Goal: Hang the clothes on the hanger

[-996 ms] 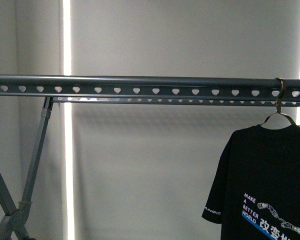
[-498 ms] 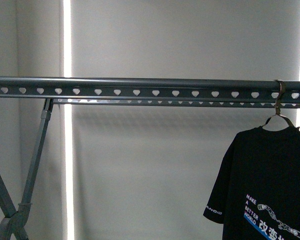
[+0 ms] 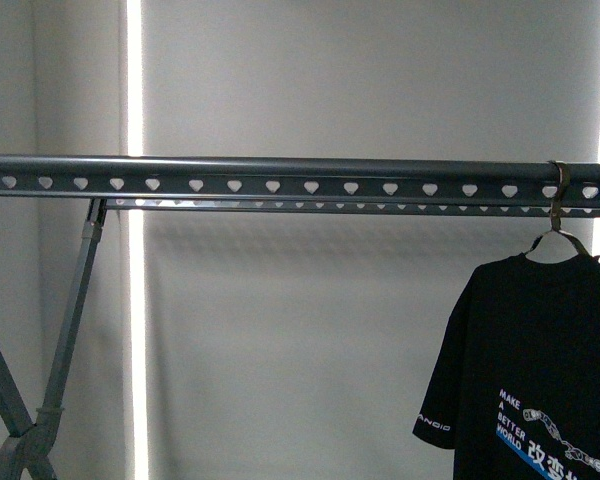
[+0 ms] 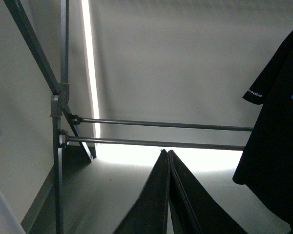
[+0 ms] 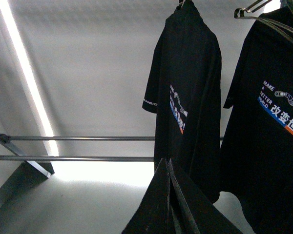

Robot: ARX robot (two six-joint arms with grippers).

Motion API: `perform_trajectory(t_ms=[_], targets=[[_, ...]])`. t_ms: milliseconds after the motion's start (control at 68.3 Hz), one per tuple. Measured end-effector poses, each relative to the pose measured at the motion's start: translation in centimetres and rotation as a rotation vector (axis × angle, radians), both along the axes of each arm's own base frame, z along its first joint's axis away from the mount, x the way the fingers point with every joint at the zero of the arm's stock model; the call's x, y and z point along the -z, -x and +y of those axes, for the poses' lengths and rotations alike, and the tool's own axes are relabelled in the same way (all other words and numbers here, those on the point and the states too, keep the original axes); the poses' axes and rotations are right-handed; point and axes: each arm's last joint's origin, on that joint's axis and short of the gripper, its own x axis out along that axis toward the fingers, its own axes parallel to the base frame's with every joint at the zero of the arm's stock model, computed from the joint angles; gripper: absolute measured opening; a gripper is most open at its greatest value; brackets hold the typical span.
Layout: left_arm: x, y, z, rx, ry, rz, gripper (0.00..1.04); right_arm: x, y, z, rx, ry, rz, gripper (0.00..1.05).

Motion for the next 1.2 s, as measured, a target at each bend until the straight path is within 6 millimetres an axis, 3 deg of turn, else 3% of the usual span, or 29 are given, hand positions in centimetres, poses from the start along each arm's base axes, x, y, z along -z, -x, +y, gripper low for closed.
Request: perform_trajectory(t_ms=[103,351,586,864,1201], targets=[[0.00,0.00,0.00,0.000,0.000,0.000,0.04,1.11,-0.02,0.00,0.000,0.000,0.008,0.02],[0.00,0.00,0.00,0.000,0.000,0.000,0.04,1.09,-0.01,0.00,0.000,0.002,0.006,0.03],[0.00,0.00,0.00,0.000,0.000,0.000,0.50,1.09,-0.01,0.00,0.000,0.001,0.006,0.50],[0.00,0.00,0.00,0.000,-0.001,0.000,1.00,1.09,-0.01,0.00,0.000,0.000,0.006,0.98],[0.00,0.00,0.00,0.000,-0.001,0.000,0.98,1.09,-0.01,0.00,0.000,0.001,0.006,0.97]])
